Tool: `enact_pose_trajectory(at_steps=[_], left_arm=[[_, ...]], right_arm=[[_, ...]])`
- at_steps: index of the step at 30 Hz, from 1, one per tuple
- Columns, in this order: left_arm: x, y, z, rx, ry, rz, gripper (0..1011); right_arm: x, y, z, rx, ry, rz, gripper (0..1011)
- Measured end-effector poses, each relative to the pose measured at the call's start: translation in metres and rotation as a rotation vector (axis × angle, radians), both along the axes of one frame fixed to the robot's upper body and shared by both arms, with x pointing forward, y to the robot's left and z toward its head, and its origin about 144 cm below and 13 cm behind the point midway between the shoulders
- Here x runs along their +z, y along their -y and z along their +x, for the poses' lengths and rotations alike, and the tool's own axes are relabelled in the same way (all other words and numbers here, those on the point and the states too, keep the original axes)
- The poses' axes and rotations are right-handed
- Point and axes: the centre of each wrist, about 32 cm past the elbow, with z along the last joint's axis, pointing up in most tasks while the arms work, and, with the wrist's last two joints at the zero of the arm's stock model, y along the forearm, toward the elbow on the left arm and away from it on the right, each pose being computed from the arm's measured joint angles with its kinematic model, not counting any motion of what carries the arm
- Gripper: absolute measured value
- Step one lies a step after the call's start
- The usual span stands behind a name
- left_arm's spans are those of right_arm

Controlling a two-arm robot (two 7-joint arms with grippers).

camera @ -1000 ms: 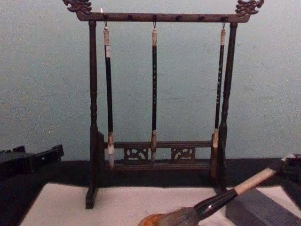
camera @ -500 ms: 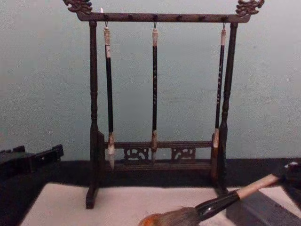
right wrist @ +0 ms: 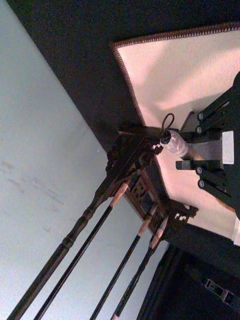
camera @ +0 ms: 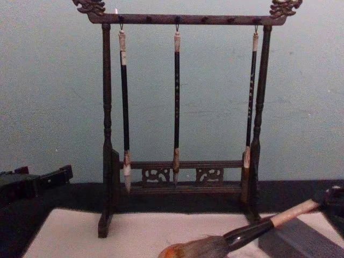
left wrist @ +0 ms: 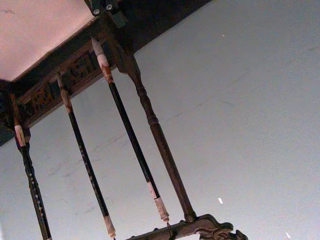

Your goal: Pick up the brush from the inkstone, write on the paper, then place the brush back to its original position.

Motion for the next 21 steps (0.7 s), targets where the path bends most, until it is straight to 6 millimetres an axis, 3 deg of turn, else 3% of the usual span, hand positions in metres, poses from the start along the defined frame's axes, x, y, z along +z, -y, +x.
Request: enact_pose_trajectory(at_steps=[7, 14, 21], left_arm=[[0.0, 0.0, 0.0, 0.0, 0.0, 0.0, 1002], [0.0, 0.0, 0.0, 0.0, 0.0, 0.0, 1002], [0.0, 0.0, 0.0, 0.0, 0.0, 0.0, 1002]], right_arm=[[-0.0005, 0.0, -0.0003, 0.001, -0.002, -0.002, 359], [-0.0005, 0.002, -0.003, -0.026, -0.025, -0.009, 646], [0.0024, 0.0051, -0.0072, -0.052, -0.032, -0.025, 843]])
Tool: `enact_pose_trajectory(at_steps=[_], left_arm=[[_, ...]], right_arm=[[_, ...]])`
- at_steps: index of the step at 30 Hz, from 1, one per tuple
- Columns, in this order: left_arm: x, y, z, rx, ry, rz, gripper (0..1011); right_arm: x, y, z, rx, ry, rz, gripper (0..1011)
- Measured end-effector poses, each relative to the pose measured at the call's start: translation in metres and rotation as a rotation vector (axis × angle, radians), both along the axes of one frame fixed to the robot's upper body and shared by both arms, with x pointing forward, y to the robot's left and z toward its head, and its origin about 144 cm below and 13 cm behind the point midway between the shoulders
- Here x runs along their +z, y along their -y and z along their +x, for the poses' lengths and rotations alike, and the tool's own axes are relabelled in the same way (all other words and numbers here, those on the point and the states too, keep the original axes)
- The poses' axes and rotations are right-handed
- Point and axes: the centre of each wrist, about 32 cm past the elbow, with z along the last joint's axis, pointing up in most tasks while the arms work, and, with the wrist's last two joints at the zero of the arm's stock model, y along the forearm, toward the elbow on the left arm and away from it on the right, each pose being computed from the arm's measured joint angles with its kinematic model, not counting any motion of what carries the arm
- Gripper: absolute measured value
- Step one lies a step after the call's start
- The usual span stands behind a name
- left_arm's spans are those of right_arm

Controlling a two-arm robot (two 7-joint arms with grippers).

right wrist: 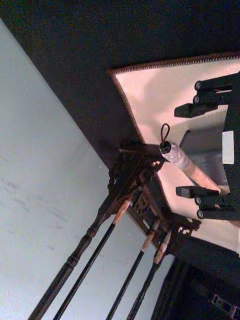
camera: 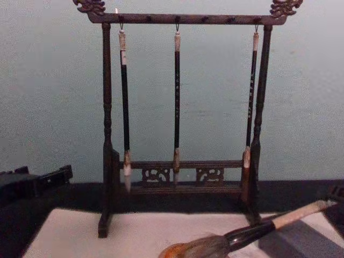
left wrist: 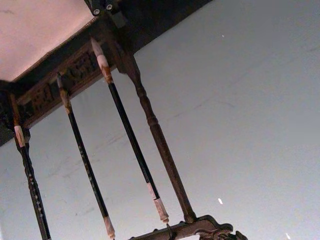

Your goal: Pick up the brush from the inkstone, write on the paper, then place the brush back to its original position.

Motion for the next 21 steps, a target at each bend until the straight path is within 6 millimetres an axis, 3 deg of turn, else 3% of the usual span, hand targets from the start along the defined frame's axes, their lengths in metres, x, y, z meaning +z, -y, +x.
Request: enact_pose_trajectory(at_steps=[6, 21], left_arm=[[0.0, 0.0, 0.0, 0.0, 0.0, 0.0, 1002], [0.0, 0.0, 0.0, 0.0, 0.0, 0.0, 1002]], right_arm=[[0.002, 0.001, -0.004, -0.015, -0.008, -0.015, 1000], [0.02, -0.011, -0.036, -0.005, 0.029, -0.143, 1001]])
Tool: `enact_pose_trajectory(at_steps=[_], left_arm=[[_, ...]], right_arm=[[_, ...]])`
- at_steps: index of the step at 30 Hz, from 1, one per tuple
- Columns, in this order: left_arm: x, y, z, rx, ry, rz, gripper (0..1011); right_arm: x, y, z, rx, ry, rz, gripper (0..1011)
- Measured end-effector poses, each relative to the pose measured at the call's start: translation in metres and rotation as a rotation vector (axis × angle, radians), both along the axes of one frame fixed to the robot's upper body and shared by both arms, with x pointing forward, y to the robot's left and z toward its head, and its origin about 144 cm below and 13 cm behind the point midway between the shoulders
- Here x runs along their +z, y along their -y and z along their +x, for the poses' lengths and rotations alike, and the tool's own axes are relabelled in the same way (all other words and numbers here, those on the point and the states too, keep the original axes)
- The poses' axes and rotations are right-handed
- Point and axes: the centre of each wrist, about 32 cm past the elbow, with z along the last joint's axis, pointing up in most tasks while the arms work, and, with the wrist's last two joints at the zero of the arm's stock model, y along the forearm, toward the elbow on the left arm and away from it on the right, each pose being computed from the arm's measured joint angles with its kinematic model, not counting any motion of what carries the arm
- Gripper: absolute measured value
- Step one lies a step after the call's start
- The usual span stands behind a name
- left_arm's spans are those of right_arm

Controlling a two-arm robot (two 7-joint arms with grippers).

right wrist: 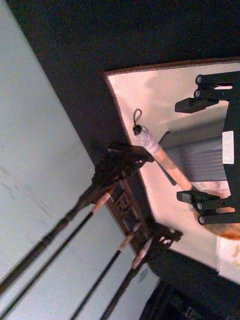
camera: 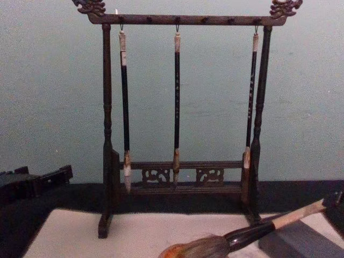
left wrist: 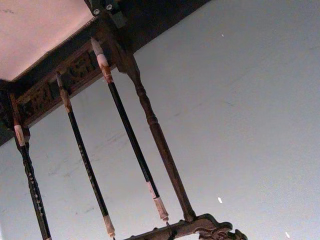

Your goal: Pick up the brush from the inkstone, write on the paper, then place the brush back to its original position.

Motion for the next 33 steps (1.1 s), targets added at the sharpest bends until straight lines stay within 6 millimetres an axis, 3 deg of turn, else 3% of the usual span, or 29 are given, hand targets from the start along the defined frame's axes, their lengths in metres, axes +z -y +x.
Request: enact_pose_trajectory(at_steps=[20, 27, 33], left_arm=[[0.0, 0.0, 0.0, 0.0, 0.0, 0.0, 1002], [0.0, 0.0, 0.0, 0.0, 0.0, 0.0, 1002], [0.0, 0.0, 0.0, 0.0, 0.0, 0.0, 1000]], right_arm=[[0.038, -0.051, -0.041, 0.205, 0.331, -0.49, 1001], [0.042, -0.065, -0.049, 0.269, 0.454, -0.585, 1001], [0.042, -0.064, -0.048, 0.265, 0.447, -0.579, 1001]])
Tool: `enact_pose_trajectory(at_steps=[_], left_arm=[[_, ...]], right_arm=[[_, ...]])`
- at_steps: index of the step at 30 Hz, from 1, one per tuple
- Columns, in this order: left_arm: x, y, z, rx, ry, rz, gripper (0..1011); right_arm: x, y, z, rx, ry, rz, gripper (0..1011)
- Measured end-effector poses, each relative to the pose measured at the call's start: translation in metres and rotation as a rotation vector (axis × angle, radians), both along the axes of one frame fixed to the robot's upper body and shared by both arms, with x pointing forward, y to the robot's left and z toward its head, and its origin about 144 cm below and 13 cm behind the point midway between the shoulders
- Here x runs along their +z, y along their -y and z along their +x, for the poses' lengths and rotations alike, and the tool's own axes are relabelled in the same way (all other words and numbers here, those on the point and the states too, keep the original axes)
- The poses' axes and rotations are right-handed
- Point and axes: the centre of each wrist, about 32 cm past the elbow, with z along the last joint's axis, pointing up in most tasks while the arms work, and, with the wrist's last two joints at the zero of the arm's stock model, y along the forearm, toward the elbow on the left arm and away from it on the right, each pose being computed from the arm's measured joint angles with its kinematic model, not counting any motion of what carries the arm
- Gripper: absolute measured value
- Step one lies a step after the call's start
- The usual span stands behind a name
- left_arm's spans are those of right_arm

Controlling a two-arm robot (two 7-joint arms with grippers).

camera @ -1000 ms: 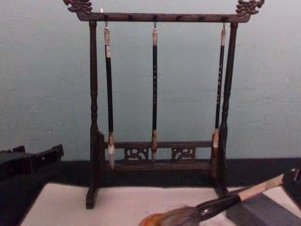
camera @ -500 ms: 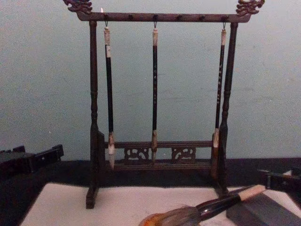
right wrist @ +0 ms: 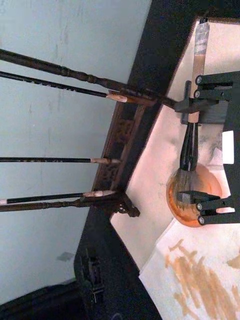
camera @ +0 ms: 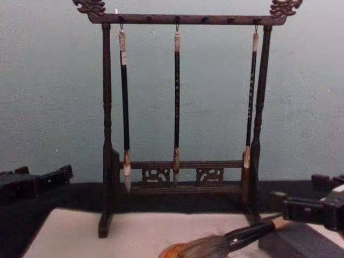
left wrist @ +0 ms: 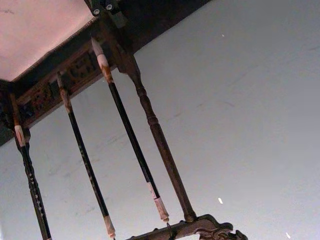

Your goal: Pick up the brush from the inkstone, write on the paper, then place the brush back to its original position.

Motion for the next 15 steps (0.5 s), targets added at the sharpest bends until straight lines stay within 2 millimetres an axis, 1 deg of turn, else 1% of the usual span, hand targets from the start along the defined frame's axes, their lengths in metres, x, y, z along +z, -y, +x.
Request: enact_pose_trajectory(at_steps=[15], left_arm=[[0.0, 0.0, 0.0, 0.0, 0.0, 0.0, 1002]], right_arm=[[-0.0005, 0.0016, 0.0011, -0.008, -0.014, 0.01, 1001]])
